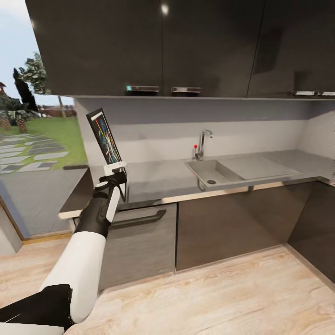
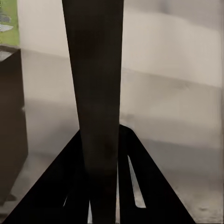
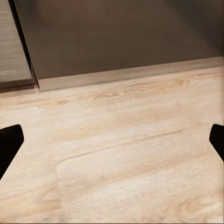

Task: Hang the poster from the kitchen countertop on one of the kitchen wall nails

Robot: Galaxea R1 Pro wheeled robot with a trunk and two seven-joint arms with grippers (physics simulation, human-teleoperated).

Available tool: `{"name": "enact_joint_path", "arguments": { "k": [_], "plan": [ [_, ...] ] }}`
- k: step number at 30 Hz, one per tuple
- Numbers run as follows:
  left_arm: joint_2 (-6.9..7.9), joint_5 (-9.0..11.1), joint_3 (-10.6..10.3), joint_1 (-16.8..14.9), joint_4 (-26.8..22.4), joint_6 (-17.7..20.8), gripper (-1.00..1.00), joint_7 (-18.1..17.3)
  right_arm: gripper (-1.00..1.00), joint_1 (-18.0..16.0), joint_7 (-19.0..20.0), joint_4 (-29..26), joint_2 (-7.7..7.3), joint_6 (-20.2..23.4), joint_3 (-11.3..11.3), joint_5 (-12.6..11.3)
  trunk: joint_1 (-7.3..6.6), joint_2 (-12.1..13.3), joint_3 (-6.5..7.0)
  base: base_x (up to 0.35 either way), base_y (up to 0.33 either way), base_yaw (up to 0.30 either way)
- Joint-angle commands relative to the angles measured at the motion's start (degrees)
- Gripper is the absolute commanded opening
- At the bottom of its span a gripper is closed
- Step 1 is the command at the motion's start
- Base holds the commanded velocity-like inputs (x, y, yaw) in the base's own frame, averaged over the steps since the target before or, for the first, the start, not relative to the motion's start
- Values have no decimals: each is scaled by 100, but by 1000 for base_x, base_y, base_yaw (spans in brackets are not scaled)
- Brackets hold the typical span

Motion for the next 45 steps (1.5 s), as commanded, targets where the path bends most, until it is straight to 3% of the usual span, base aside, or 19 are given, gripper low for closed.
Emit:
{"name": "enact_joint_path", "arguments": {
  "k": [1,21,28,30,35,45],
  "plan": [
    [-4,-4,8,-4,-8,30,-100,10,100,1,-23,-8,-1,-4,6,6,-3,-4,-5,-336,0,0],
    [-4,21,0,-4,-57,40,-100,6,100,1,-23,-8,-1,-4,6,6,-3,-4,-5,-337,0,0],
    [-4,66,-32,0,-242,268,-100,-61,100,1,-23,-8,-1,-4,6,6,-3,-4,-5,-151,0,0],
    [-4,140,-38,2,-361,299,-100,-222,100,1,-23,-8,-1,-4,6,6,-3,-4,-5,-26,0,0],
    [-4,232,-43,12,-785,580,-100,-1308,100,1,-23,-8,-1,-4,6,6,-3,-4,-5,-8,0,0],
    [-4,243,-51,30,-1187,926,-100,-2944,100,1,-23,-8,-1,-4,4,6,-3,-4,-5,-1,0,0]
  ]
}}
